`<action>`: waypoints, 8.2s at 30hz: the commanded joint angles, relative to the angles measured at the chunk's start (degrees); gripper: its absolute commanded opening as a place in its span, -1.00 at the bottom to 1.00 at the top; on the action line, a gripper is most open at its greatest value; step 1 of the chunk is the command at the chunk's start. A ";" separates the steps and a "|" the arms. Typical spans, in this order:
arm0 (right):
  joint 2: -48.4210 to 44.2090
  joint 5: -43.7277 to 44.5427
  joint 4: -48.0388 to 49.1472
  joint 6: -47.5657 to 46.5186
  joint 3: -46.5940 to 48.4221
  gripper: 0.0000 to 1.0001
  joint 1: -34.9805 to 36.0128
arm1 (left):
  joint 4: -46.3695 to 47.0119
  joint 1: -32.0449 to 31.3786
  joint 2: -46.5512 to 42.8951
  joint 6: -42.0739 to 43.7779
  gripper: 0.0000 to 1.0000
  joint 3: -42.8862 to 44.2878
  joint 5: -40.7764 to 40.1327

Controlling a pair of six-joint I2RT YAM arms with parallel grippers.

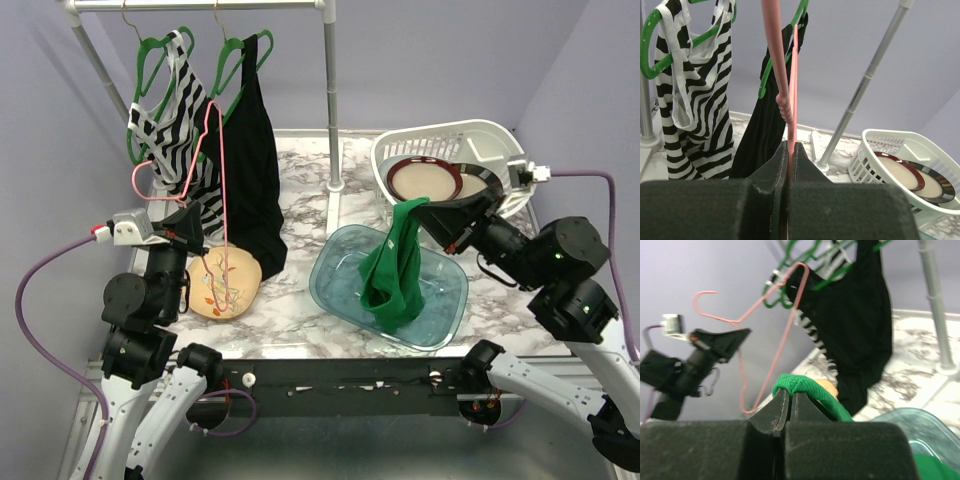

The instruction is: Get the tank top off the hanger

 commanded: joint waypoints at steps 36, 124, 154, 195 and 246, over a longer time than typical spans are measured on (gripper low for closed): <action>13.91 6.66 -6.35 7.58 -27.77 0.49 0.32 | -1.81 -0.18 2.74 -0.49 -1.00 2.74 -0.57; 4.23 -3.71 9.29 1.77 -19.14 0.51 0.32 | -18.78 -1.94 83.79 16.03 0.50 85.63 8.65; 1.24 -5.30 9.82 3.79 -22.22 0.50 0.32 | -25.20 17.31 74.28 7.68 0.47 77.89 29.75; 4.84 -6.00 12.63 5.20 -22.13 0.50 0.32 | -19.83 17.31 79.74 8.39 -1.00 82.01 28.61; 22.68 -12.15 3.49 -6.58 7.48 0.54 0.84 | -26.85 17.31 19.63 -5.41 -1.00 24.71 23.15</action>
